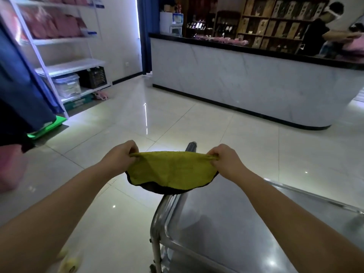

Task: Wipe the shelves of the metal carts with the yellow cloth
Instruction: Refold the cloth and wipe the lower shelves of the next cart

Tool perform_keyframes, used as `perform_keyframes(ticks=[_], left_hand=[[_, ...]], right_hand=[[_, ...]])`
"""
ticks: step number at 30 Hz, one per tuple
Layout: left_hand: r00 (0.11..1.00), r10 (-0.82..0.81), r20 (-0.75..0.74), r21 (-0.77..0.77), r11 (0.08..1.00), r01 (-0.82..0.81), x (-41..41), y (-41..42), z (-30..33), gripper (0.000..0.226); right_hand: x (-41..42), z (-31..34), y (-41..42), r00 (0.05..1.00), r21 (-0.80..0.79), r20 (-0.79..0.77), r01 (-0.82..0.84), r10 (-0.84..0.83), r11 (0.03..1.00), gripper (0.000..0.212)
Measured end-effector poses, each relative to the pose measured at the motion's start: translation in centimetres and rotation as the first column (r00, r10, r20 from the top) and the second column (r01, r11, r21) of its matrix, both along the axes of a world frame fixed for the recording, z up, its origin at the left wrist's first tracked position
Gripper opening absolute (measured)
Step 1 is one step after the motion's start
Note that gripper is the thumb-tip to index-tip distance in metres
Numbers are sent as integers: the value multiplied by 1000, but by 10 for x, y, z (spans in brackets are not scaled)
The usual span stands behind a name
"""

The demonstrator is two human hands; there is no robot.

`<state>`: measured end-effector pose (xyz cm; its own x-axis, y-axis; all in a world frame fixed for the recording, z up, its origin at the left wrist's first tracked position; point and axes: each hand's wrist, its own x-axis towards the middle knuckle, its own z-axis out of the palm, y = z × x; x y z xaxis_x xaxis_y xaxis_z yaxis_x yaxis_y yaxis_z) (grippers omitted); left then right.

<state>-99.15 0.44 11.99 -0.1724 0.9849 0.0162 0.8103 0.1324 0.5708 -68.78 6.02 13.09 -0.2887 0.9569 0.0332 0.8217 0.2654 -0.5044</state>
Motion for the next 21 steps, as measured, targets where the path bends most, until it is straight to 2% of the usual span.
perform_keyframes(ticks=[4,8,10,12,14,17,21], left_hand=[[998,-55,37,-54,997,57,-2,10,2,20],[977,-157,-143,-193,973,128,-11,18,-5,24],[957,-193,-216,-241,960,140,-18,22,-7,18],[939,-200,-278,-252,959,130,-26,27,-6,10],[932,-193,-306,-193,971,138,-36,32,-3,10],[972,-175,-154,-92,982,163,-53,35,-4,15],[966,-249,66,-108,961,255,-73,35,-9,25]], right_hand=[[-3,-2,34,1000,1,-26,8,-8,1000,17],[-16,0,50,1000,17,-19,2,-1,1000,18],[-24,2,53,1000,21,3,6,-6,1000,20],[-31,5,54,1000,38,29,7,-8,999,22],[-35,8,53,999,47,30,22,-23,999,23],[-36,7,45,996,4,-64,56,-56,998,22],[-35,5,15,968,-177,-238,37,-79,983,25]])
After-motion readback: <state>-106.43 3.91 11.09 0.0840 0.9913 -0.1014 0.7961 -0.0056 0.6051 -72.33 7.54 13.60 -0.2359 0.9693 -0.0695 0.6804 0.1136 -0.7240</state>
